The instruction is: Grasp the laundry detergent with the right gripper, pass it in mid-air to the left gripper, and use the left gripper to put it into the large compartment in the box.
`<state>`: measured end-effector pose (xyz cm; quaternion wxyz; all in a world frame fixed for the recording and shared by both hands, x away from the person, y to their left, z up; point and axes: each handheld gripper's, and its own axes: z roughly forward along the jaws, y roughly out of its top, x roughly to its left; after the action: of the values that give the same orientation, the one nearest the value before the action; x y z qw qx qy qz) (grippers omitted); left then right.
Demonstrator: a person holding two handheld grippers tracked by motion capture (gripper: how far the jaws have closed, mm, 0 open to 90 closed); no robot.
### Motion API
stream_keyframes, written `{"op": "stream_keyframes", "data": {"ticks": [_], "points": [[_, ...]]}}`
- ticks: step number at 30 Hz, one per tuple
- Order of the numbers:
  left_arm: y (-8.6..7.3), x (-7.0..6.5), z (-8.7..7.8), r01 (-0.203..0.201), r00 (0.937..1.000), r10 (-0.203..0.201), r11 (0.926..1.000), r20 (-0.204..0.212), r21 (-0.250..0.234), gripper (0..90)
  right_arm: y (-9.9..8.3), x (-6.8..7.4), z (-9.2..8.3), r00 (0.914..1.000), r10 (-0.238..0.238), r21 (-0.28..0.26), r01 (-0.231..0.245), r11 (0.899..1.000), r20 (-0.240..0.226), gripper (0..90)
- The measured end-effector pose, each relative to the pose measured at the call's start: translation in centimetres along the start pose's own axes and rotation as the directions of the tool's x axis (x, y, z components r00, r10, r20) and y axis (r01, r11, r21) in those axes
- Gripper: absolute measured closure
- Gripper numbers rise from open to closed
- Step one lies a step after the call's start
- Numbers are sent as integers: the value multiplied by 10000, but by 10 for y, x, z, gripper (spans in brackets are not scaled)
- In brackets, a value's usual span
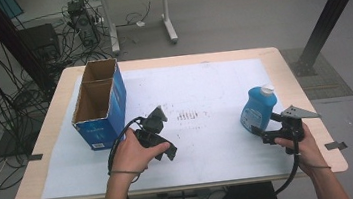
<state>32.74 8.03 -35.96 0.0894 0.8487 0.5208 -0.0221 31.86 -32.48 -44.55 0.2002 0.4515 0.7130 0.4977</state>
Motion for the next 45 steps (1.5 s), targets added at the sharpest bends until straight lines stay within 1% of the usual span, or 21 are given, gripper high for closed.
{"op": "stream_keyframes", "data": {"ticks": [16,27,29,32,38,45], "points": [[0,0,-1,-76,10000,76,10000,-16,48,108,1,-1,10,10000,27,-52,-27,10000,48,34],[-1,-2,-2,-54,10000,53,10000,8,20,108,1,-3,16,10000,39,-61,-38,10000,78,35],[-1,-2,-2,-131,9999,131,9999,-20,75,108,1,-3,17,9999,34,-63,-34,10000,109,35],[-1,-3,-2,-70,10000,70,10000,5,7,108,1,-4,19,9999,13,-69,-12,10000,149,36],[-2,-2,-2,-105,9999,105,9999,18,65,109,0,-5,23,9998,-19,-97,21,10000,217,35],[-2,-2,-2,-58,10000,58,10000,13,15,108,0,-6,25,9996,-23,-160,27,9999,267,36]]}}
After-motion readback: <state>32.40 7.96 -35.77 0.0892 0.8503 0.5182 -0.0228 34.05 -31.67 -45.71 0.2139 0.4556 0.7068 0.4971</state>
